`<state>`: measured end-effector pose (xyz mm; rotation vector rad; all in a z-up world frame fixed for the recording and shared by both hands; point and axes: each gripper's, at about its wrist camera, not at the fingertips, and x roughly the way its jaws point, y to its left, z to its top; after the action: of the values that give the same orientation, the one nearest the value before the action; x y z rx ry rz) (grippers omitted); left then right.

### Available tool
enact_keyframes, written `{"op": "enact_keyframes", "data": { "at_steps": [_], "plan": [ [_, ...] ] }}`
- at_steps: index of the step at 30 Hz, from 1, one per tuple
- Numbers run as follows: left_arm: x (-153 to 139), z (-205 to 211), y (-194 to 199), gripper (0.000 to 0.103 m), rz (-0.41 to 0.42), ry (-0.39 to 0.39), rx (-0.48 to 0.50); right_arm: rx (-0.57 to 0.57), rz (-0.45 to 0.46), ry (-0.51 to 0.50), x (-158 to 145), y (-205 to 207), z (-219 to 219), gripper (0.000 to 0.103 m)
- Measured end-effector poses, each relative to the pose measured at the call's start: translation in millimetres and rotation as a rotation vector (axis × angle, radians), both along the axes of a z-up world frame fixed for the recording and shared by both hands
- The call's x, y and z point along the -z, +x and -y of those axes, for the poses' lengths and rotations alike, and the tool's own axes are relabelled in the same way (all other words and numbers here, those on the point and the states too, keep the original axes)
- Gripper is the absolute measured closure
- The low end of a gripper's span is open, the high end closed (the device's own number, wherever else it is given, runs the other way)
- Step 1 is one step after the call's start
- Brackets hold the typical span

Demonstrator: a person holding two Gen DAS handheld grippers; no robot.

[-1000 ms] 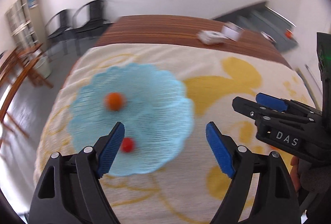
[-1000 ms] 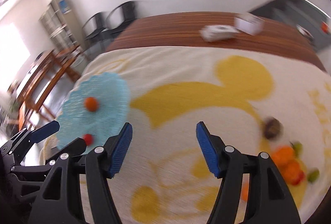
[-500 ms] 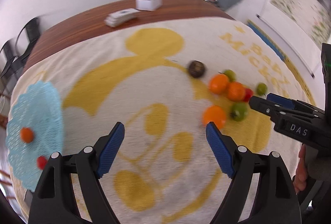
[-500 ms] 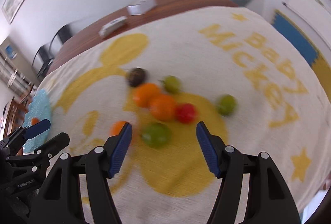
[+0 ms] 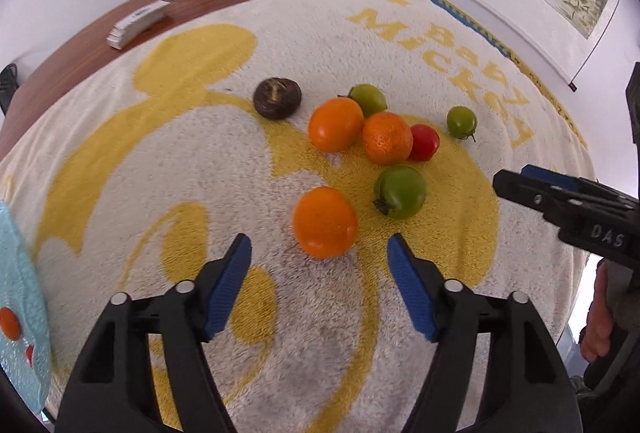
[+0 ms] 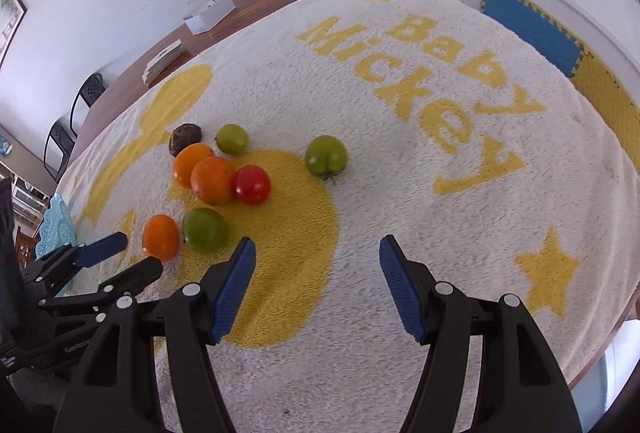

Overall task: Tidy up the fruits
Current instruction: 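Grasp the large orange with the left tool while the right tool grasps a green tomato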

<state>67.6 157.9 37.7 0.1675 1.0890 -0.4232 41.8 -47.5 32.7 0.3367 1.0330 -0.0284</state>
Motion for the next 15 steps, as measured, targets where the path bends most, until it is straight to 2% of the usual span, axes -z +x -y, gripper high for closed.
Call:
{"op": "enact_keyframes", "data": {
  "at_steps": [5, 8, 15],
  "plan": [
    [13, 0, 9, 0.049, -0.045, -0.019, 0.005, -0.008, -0.008, 0.001, 2, 4, 0, 0.039],
    [17, 3, 12, 0.065, -0.052, -0.024, 0.014, -0.017, -0.013, 0.008, 3, 6, -2, 0.039],
    [11, -1, 6, 0.065, -0.034, -0.027, 0.019, -0.066, -0.011, 0.015, 0, 13, -20, 0.039]
  ]
}}
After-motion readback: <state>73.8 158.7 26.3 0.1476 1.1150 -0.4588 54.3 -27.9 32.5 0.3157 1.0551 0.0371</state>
